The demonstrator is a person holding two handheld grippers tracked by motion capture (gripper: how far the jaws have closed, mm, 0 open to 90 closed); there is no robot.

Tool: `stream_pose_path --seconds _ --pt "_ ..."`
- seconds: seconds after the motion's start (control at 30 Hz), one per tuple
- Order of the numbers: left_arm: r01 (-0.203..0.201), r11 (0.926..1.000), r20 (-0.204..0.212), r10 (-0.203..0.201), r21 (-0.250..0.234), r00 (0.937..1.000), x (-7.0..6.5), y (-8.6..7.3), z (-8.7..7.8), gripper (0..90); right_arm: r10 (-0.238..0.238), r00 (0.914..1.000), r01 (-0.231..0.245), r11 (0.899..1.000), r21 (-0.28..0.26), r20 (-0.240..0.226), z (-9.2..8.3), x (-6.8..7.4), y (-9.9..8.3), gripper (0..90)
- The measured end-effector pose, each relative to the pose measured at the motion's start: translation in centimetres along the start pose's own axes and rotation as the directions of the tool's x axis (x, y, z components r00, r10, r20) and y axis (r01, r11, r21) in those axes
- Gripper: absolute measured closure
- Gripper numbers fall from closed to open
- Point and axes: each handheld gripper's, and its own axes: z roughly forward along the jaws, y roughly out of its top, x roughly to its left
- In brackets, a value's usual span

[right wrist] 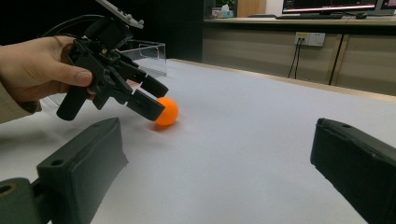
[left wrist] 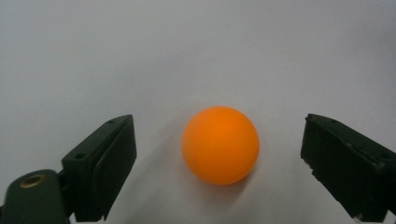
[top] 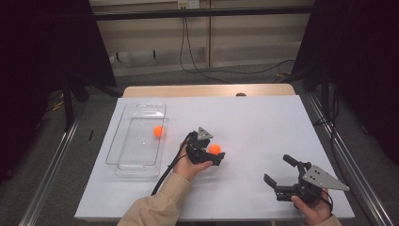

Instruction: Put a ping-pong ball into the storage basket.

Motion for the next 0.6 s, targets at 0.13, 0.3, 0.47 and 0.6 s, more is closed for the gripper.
stream_pose_path --seconds 0.13,0.3,0.47,0.6 --pt "0.000 1.0000 -0.001 0.000 0.001 1.0000 0.07 -0.01 0.14 13.3 0.004 1.0000 -0.004 1.000 -0.001 0.001 -0.03 -0.04 0.00 2.2" --pt "0.001 1.0000 0.001 -0.001 0.005 1.0000 0.07 0.03 0.25 15.2 0.004 1.0000 -0.004 1.000 -0.001 0.002 -0.04 -0.08 -0.02 2.2" --pt "-0.001 1.0000 0.009 0.001 0.008 1.0000 -0.02 0.10 0.38 17.3 0.005 1.0000 -0.005 1.000 -0.001 0.003 -0.06 -0.10 -0.02 2.2" --pt "-0.006 0.9999 0.012 0.006 0.015 0.9999 -0.06 0.10 0.51 18.8 0.008 1.0000 -0.008 1.000 -0.002 0.002 -0.06 -0.09 -0.01 2.2"
